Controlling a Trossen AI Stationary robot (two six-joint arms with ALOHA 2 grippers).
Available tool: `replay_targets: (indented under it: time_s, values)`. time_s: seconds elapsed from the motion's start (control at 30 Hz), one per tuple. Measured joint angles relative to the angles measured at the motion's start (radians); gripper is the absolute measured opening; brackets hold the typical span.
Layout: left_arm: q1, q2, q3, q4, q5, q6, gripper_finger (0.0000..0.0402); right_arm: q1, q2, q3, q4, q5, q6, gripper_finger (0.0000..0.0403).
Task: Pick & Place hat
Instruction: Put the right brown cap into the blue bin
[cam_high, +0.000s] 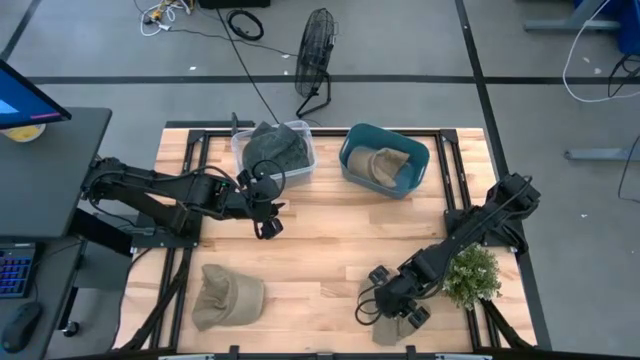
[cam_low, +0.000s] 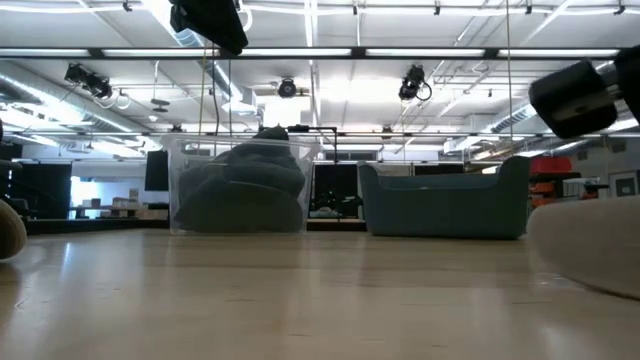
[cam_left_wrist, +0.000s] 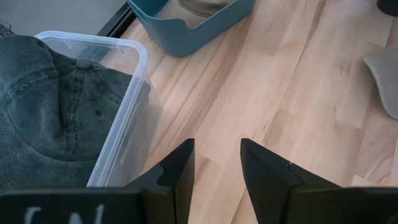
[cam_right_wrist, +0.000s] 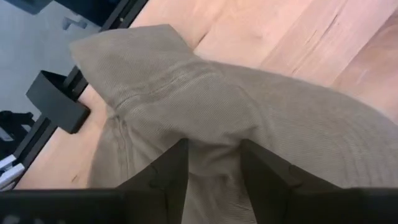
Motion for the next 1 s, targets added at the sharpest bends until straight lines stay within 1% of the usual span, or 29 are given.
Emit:
replay_targets:
  time_s: [0.17,0.23,0.37,0.57,0.7,0.77,1.0]
  values:
    - [0.0,0.0,0.0,0.0,0.0,0.001,0.0135,0.0,-0.022,0.0,-0.004,0.006,-0.034,0.0151]
    - [0.0,0.0,0.0,0.0,0.0,0.001,0.0135,0.0,-0.031,0.0,-0.003,0.036,-0.059,0.0151]
    - [0.0,0.0,0.0,0.0,0.0,0.001,0.0135,0.0,-0.034,0.0,-0.016,0.132,-0.114,0.0151]
    - [0.0,0.0,0.0,0.0,0.0,0.002,0.0135,0.0,-0.035,0.0,-0.067,0.153,-0.159,0.0151]
    - [0.0,0.0,0.0,0.0,0.0,0.002,0.0135,0.005,-0.035,0.0,-0.081,0.261,-0.216,0.0151]
    - [0.0,0.0,0.0,0.0,0.0,0.002,0.0135,0.006,-0.035,0.0,-0.078,0.292,-0.261,0.0151]
    - [0.0,0.0,0.0,0.0,0.0,0.004,0.0135,0.005,-0.035,0.0,-0.051,0.303,-0.327,0.0151]
